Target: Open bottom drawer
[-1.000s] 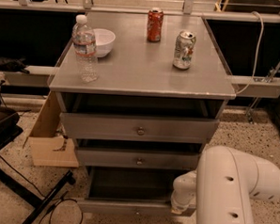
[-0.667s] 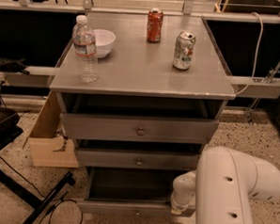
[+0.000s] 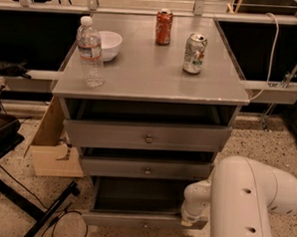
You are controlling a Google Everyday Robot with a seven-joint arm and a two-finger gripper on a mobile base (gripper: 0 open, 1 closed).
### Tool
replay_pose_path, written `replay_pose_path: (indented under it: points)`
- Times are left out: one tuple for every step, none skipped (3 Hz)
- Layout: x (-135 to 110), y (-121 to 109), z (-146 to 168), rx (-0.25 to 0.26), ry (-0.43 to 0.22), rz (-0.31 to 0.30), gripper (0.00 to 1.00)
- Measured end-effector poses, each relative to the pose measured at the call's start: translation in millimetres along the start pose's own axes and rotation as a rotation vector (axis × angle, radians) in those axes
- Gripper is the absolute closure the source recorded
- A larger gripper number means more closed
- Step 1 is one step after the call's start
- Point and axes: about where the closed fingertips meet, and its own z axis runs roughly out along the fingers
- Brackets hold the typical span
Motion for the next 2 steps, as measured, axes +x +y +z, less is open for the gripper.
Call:
replay_pose_path:
  points:
    - [4.6, 5.9, 0.6, -0.014, -0.001, 0.009, 1.00]
    - [3.6, 1.6, -0.1, -0.013, -0.002, 0.010, 1.00]
